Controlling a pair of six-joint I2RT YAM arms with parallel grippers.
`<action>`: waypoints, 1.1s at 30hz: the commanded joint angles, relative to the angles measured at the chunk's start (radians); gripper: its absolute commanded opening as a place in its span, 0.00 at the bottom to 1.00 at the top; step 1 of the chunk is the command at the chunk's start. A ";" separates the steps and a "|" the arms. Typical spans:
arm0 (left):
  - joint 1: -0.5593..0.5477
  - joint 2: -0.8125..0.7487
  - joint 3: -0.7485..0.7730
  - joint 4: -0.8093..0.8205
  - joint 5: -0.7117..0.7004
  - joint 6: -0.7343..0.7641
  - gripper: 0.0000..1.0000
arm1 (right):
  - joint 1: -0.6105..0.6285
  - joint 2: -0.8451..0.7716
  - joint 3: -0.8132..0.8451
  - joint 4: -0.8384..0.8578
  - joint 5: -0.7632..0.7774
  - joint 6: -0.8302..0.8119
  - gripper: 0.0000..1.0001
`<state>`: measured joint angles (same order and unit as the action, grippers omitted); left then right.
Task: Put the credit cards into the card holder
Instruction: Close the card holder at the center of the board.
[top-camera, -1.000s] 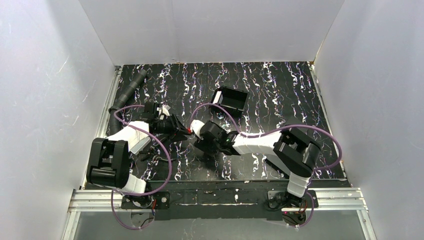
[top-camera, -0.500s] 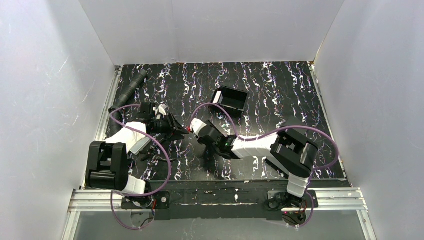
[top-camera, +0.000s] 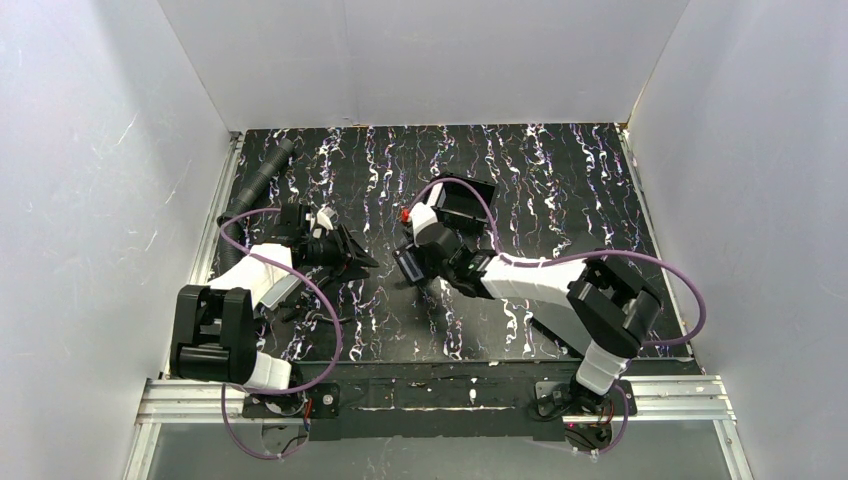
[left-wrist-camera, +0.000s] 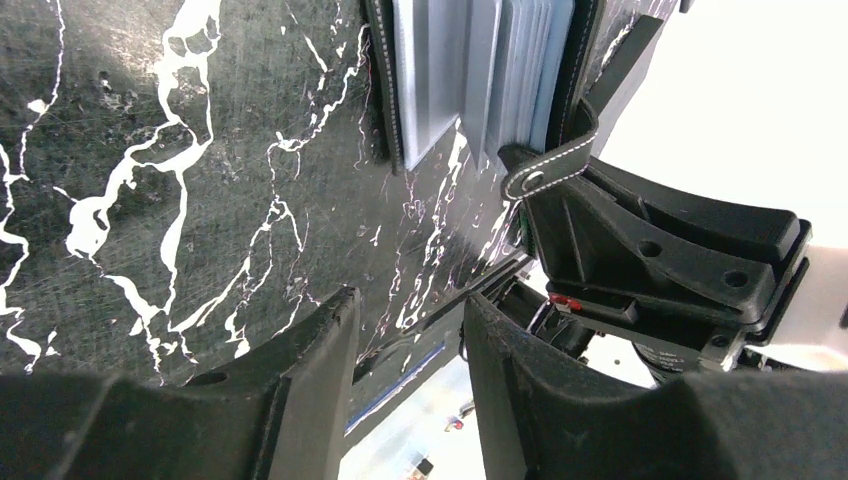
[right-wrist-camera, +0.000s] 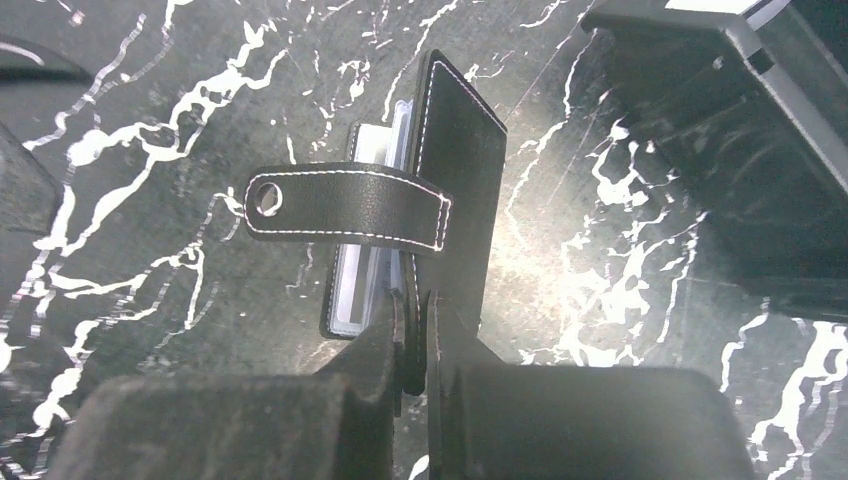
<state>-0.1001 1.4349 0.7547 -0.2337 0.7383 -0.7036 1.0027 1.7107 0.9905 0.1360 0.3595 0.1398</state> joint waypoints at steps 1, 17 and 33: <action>0.006 -0.021 0.010 0.033 0.046 -0.028 0.43 | -0.010 -0.024 -0.019 -0.107 -0.199 0.178 0.01; -0.176 0.167 -0.097 0.295 -0.252 -0.320 0.38 | -0.100 -0.065 -0.133 -0.025 -0.277 0.327 0.01; -0.241 0.201 -0.062 0.544 -0.178 -0.383 0.41 | -0.214 -0.086 -0.336 0.229 -0.536 0.531 0.01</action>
<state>-0.3027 1.7035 0.6830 0.2493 0.5938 -1.0782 0.8005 1.6154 0.7517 0.4015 -0.0124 0.5831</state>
